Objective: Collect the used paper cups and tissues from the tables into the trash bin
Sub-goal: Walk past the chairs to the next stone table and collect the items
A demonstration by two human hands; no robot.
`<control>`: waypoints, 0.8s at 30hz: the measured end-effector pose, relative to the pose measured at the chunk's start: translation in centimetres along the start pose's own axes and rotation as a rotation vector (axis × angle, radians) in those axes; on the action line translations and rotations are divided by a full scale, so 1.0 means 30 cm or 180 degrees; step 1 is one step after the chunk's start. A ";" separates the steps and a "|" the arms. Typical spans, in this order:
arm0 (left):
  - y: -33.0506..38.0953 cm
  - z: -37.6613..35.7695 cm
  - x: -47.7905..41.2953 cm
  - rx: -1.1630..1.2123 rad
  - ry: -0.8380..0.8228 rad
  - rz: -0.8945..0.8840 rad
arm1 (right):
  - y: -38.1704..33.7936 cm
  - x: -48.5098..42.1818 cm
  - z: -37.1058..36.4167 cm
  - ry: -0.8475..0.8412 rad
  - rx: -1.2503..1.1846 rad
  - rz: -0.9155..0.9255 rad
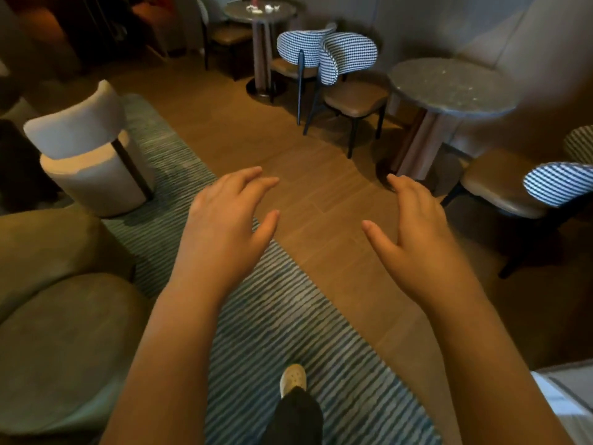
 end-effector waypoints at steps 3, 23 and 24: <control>-0.142 -0.035 -0.234 0.0095 0.0306 0.0028 | -0.089 -0.291 -0.054 -0.0021 0.0138 0.0104; -0.786 -0.563 -1.763 -0.0265 -0.0275 0.0065 | -0.057 -1.983 -0.348 -0.0296 -0.0165 -0.0141; -0.825 -0.568 -1.845 -0.0316 -0.0227 0.0093 | -0.079 -2.087 -0.351 -0.0292 -0.0172 -0.0082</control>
Point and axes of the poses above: each hand's wrist, its own x-axis away from the middle knuckle, its own z-axis out of the back of the hand, y = z × x, the point moved 7 cm from there along -x, towards the middle knuckle, and after that the axes turned 13 degrees about -z, right-handed, at the moved point
